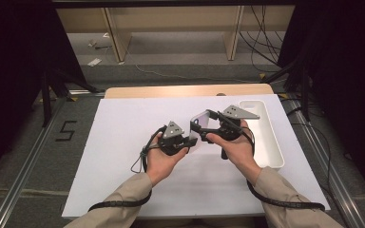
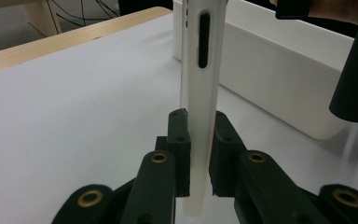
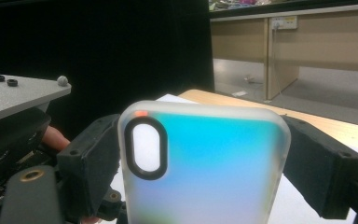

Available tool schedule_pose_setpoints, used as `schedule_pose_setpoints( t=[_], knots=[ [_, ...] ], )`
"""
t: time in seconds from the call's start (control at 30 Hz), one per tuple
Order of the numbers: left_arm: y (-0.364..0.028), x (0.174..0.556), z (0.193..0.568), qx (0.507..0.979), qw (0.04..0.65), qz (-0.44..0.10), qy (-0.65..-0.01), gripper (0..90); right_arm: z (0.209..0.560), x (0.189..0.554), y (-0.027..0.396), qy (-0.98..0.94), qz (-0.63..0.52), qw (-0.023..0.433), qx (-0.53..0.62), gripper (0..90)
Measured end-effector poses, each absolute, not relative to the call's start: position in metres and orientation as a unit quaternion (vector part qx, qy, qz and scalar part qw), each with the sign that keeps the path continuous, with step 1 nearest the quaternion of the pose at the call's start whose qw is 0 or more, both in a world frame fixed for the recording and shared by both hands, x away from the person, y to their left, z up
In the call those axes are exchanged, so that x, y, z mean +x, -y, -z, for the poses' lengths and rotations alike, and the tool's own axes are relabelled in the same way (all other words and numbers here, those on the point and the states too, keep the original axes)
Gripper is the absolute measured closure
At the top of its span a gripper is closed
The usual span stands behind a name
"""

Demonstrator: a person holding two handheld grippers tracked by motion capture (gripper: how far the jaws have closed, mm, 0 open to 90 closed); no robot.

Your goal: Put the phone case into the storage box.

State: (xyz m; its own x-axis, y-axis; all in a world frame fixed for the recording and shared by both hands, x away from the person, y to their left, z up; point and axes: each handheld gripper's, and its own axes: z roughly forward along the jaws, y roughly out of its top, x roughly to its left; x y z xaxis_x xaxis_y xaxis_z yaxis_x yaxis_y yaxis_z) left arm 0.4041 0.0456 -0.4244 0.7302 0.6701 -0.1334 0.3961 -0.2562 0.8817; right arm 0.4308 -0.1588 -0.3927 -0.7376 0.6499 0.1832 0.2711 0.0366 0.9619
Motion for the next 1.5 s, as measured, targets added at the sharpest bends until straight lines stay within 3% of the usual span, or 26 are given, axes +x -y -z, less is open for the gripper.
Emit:
schedule_pose_setpoints(
  t=[0.63, 0.83, 0.93, 1.0, 1.03, 1.07, 1.1, 1.2, 1.27, 1.33, 1.5],
  knots=[
    [-0.047, 0.404, 0.424, 0.779, 0.515, -0.148, -0.326, 79.9, 0.390, 0.429, 0.160, -0.699, -0.618, 0.161, 0.322, 18.3],
    [-0.046, 0.405, 0.424, 0.778, 0.520, -0.145, -0.323, 73.8, 0.389, 0.428, 0.159, -0.699, -0.618, 0.161, 0.322, 18.4],
    [-0.046, 0.405, 0.423, 0.777, 0.524, -0.147, -0.317, 67.5, 0.388, 0.428, 0.160, -0.698, -0.617, 0.166, 0.322, 18.4],
    [-0.045, 0.407, 0.422, 0.781, 0.524, -0.142, -0.309, 53.1, 0.387, 0.428, 0.162, -0.696, -0.618, 0.168, 0.324, 18.4],
    [-0.045, 0.406, 0.422, 0.781, 0.526, -0.143, -0.306, 53.1, 0.387, 0.428, 0.162, -0.696, -0.618, 0.168, 0.324, 18.4],
    [-0.044, 0.406, 0.422, 0.779, 0.527, -0.146, -0.306, 47.8, 0.386, 0.428, 0.162, -0.696, -0.618, 0.169, 0.324, 18.4],
    [-0.043, 0.407, 0.421, 0.782, 0.525, -0.141, -0.304, 31.3, 0.385, 0.429, 0.164, -0.695, -0.618, 0.170, 0.325, 18.4],
    [-0.042, 0.406, 0.420, 0.785, 0.523, -0.147, -0.299, 17.1, 0.384, 0.429, 0.165, -0.694, -0.619, 0.174, 0.326, 18.4],
    [-0.043, 0.407, 0.420, 0.788, 0.518, -0.149, -0.297, 13.9, 0.383, 0.430, 0.167, -0.693, -0.618, 0.175, 0.327, 18.4],
    [-0.044, 0.407, 0.420, 0.794, 0.513, -0.150, -0.291, 2.8, 0.383, 0.430, 0.168, -0.691, -0.619, 0.176, 0.328, 18.4],
    [-0.047, 0.407, 0.420, 0.801, 0.508, -0.149, -0.281, 0.0, 0.382, 0.430, 0.170, -0.690, -0.619, 0.182, 0.329, 18.3]
  ],
)
